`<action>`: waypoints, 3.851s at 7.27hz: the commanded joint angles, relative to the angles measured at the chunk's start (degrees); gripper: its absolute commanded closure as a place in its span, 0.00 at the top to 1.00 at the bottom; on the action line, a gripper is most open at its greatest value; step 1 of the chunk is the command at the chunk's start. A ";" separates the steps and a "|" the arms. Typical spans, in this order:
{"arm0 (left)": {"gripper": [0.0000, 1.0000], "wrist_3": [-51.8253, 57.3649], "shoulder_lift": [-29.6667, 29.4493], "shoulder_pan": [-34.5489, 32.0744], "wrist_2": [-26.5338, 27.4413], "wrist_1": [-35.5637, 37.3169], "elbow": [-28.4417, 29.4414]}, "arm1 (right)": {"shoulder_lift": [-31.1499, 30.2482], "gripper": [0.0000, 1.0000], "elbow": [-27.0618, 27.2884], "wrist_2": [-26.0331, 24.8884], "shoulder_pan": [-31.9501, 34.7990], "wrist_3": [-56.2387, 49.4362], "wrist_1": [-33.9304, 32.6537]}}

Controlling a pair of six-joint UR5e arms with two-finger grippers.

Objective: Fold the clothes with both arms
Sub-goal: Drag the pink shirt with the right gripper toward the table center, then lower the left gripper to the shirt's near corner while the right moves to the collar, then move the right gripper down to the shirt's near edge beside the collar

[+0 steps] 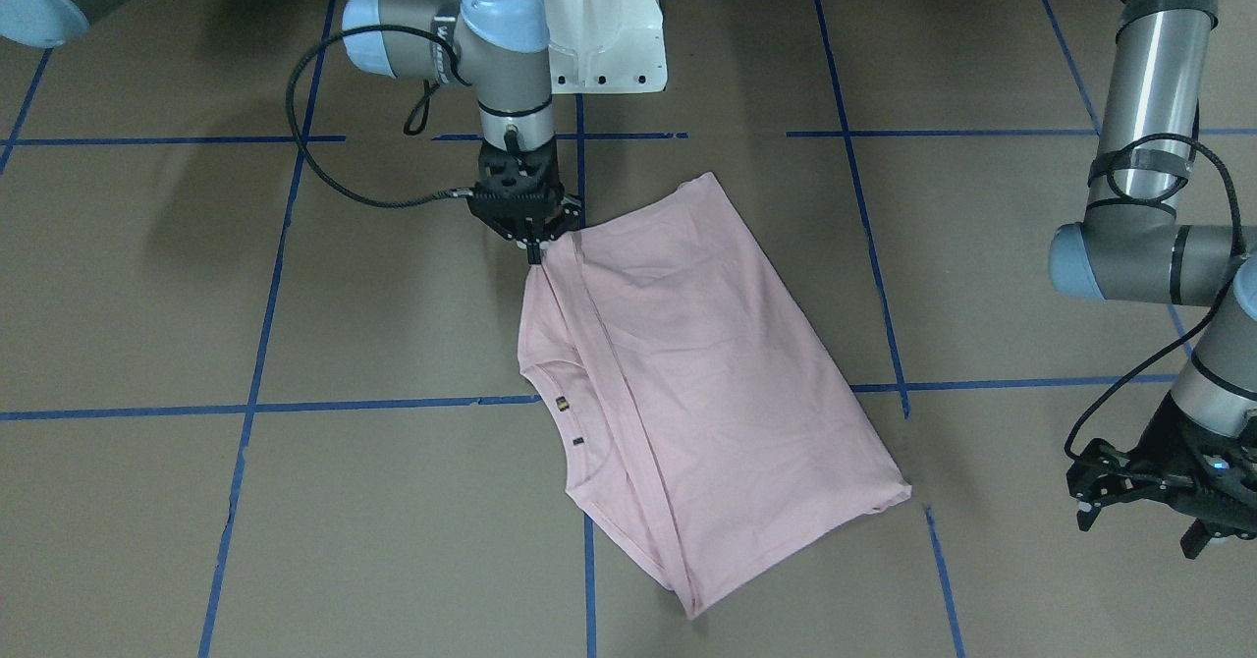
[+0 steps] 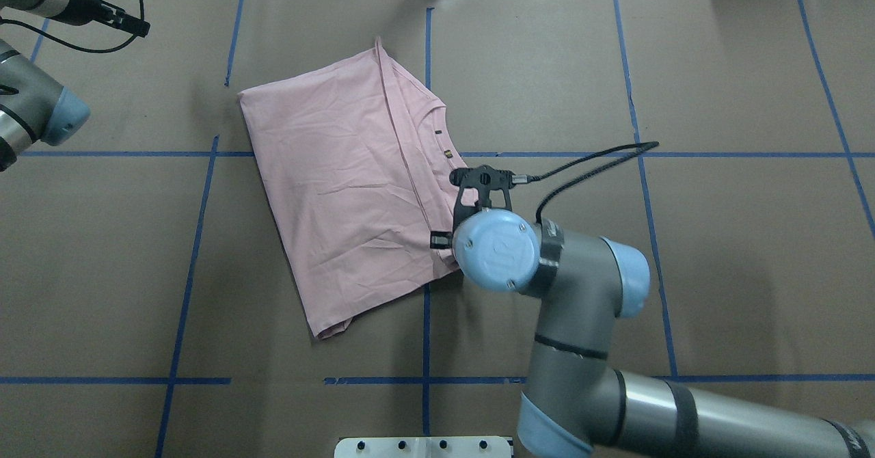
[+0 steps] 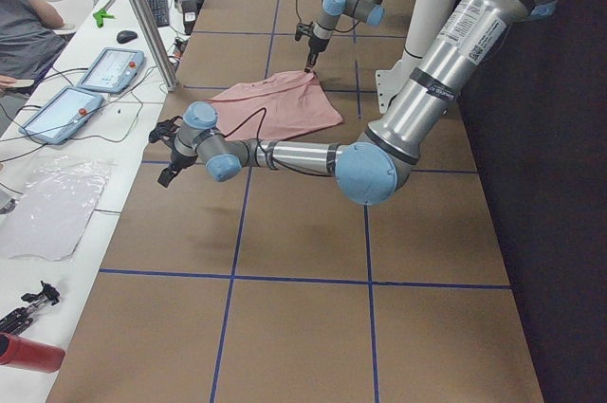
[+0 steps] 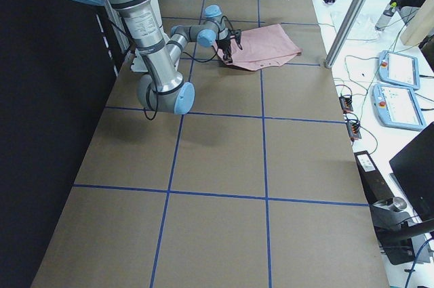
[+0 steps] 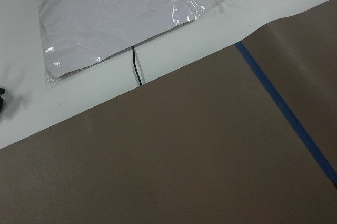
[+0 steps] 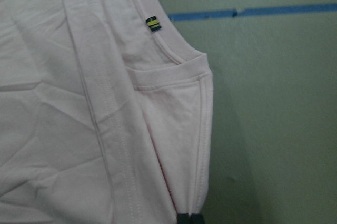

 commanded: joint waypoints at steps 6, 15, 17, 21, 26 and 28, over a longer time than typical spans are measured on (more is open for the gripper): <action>1.00 -7.93 0.26 1.09 -2.96 2.68 -5.41 | -3.96 1.00 13.31 -4.20 -8.89 -2.04 -4.30; 0.74 -90.52 28.47 51.58 26.50 14.47 -58.69 | -8.37 0.99 14.57 4.88 2.11 -2.34 4.05; 0.71 -92.42 28.30 53.81 27.42 17.70 -58.52 | -8.37 0.99 14.66 4.98 2.47 -2.26 3.97; 0.71 -92.34 27.95 57.15 27.33 20.89 -57.91 | -8.37 1.00 14.57 4.98 2.65 -2.26 3.97; 0.46 -91.72 27.16 57.95 27.16 20.80 -56.67 | -8.46 1.00 14.49 4.98 2.74 -2.34 3.97; 0.46 -91.72 26.89 58.22 27.16 20.89 -56.67 | -8.37 1.00 14.49 4.98 2.74 -2.34 3.97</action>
